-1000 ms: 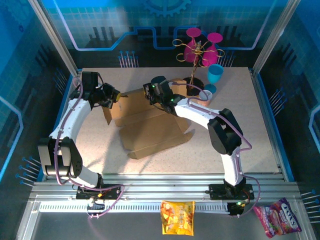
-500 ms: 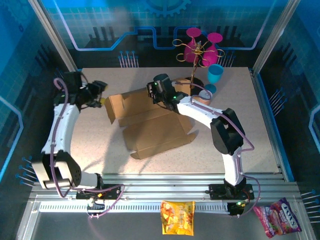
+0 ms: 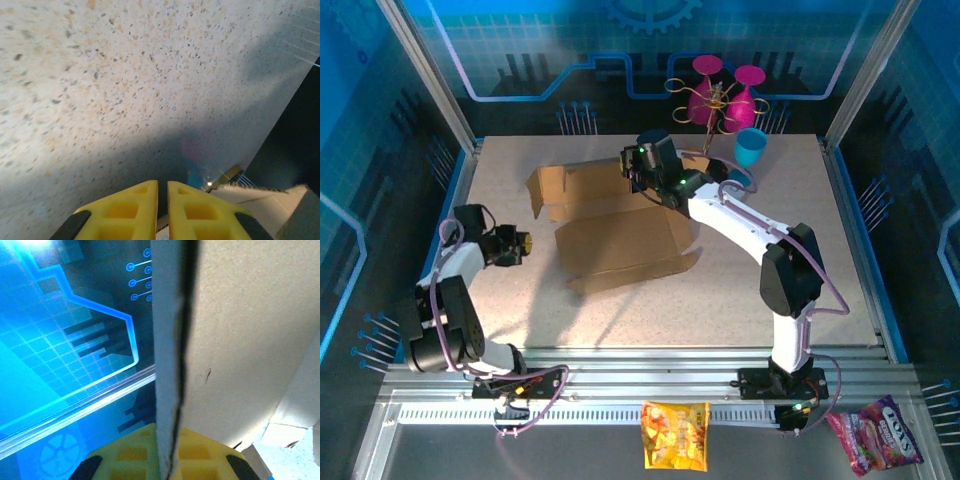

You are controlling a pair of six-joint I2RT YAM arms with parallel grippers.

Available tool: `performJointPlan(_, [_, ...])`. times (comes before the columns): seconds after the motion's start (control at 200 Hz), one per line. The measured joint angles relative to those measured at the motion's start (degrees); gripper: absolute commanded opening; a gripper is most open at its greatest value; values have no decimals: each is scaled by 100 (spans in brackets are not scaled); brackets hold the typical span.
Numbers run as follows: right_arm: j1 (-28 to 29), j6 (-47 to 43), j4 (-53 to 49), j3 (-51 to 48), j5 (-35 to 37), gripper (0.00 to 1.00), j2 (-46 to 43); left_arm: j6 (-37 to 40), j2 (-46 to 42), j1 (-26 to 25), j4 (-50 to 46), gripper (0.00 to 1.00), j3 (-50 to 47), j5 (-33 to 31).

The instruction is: Fold the paper box

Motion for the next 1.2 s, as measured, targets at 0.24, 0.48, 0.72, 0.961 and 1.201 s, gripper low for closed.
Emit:
performJointPlan(0.24, [-55,101,-146,2,0,0,0,-975,1193,-55,2658,33,-407,664])
performJointPlan(0.48, [-85,164,-208,101,0,0,0,-1838,2004,-490,4594,35,-542,890])
performJointPlan(0.72, [-138,236,-214,103,0,0,0,-2428,2146,-885,5998,37,-828,841])
performJointPlan(0.961, [-197,313,-203,103,0,0,13,-2583,1908,-1069,6341,42,-1110,688])
performJointPlan(1.201, [-197,361,-186,103,-2,0,57,-2028,1222,-1364,5777,47,-1084,516])
